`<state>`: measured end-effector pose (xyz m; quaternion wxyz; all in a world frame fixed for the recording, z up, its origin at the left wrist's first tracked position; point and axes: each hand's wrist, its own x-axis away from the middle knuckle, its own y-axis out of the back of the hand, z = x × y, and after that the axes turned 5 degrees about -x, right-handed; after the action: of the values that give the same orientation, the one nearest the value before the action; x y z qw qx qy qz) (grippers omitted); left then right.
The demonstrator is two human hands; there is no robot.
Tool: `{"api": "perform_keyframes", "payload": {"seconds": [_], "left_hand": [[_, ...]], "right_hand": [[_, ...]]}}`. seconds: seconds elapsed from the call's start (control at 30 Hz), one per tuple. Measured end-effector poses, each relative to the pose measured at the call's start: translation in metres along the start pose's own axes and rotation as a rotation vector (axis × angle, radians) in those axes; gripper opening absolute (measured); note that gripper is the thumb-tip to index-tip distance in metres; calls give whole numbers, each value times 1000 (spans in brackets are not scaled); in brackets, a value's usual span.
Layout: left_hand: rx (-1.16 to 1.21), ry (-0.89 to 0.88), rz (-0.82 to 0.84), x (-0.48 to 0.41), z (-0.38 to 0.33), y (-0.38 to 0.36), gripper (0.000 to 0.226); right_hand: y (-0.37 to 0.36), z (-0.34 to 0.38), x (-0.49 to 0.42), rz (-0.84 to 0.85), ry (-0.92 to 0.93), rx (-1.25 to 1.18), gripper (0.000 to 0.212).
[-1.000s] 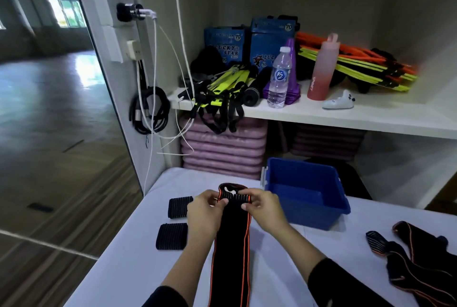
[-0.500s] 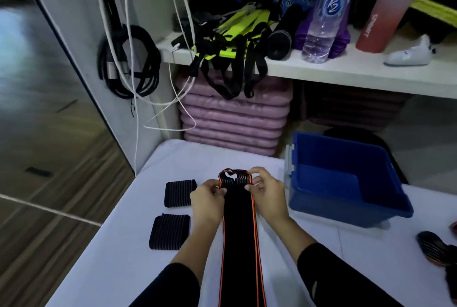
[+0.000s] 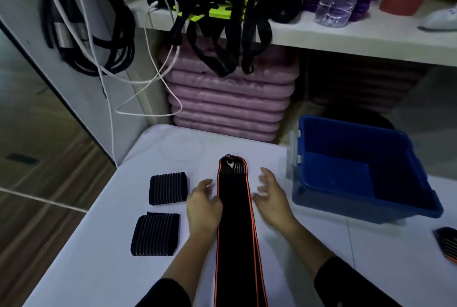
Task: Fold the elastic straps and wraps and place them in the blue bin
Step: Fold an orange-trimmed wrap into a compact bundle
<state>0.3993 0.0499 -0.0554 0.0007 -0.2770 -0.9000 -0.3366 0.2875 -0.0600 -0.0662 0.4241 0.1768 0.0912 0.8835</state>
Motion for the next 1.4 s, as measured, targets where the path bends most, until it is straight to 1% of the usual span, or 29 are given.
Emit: {"api": "perform_keyframes", "payload": {"seconds": [0.03,0.1,0.23,0.47,0.57,0.67,0.73,0.93,1.03,1.1,1.27,1.4], "left_hand": [[-20,10,-9,7,3,0,40],[-48,36,8,22,6,-1,34],[-45,85,29,36,0,-2,28],[-6,140,61,42,3,4,32],[-23,175,93,61,15,15,34],[-105,194,191,82,25,21,38],[-124,185,227,90,28,21,41],[-117,161,264,105,26,30,46],[-109,227,289,122,38,36,46],[-99,271,308,133,47,38,46],[-118,196,319,151,56,35,41],[-93,116,258,162,60,37,23]], "right_hand": [[0,-2,7,-10,-9,57,65],[-3,-6,22,35,-33,131,64],[-8,-6,36,82,-42,152,64],[2,-6,50,73,-88,11,61],[8,-9,76,66,-103,112,54],[8,-15,108,142,-157,176,53],[5,-16,122,173,-158,184,53],[8,-14,138,168,-153,157,58],[10,-19,151,169,-175,177,59],[9,-22,158,189,-188,178,57],[10,-20,172,195,-185,119,48],[18,-21,182,218,-136,81,41]]}}
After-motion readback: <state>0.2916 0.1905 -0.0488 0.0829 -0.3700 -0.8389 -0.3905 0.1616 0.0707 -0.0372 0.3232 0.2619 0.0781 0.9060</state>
